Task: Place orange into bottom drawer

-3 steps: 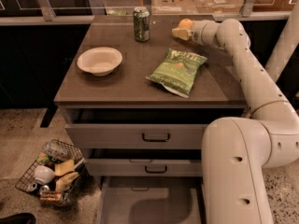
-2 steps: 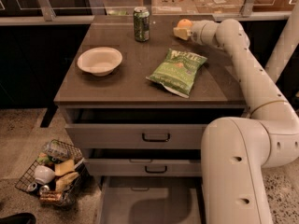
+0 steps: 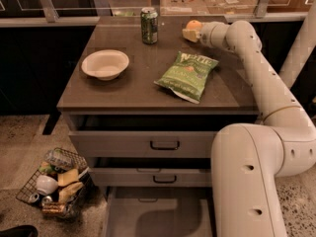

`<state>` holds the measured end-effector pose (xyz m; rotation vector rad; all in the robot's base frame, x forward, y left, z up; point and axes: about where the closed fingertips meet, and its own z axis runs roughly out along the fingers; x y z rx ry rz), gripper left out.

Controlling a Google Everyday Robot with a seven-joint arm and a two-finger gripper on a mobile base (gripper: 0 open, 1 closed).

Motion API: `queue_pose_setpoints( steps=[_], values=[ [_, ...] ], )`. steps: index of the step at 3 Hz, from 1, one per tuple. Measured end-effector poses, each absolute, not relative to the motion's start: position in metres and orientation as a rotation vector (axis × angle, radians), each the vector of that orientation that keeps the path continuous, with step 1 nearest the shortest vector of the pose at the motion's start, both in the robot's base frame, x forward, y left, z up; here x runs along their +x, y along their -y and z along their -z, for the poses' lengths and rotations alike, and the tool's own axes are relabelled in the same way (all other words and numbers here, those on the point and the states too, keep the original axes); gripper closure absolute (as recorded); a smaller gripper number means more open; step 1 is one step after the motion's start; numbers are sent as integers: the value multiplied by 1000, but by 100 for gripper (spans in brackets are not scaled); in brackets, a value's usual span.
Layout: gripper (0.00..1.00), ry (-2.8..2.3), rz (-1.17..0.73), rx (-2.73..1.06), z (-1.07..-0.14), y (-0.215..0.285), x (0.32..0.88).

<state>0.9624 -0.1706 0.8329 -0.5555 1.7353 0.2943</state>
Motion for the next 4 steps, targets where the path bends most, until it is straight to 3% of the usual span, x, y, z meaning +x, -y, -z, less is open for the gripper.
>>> queue_pose_setpoints(
  steps=[2, 4],
  values=[
    [100, -1744, -320, -624, -871, 167, 934],
    [100, -1646, -212, -632, -997, 190, 851]
  ],
)
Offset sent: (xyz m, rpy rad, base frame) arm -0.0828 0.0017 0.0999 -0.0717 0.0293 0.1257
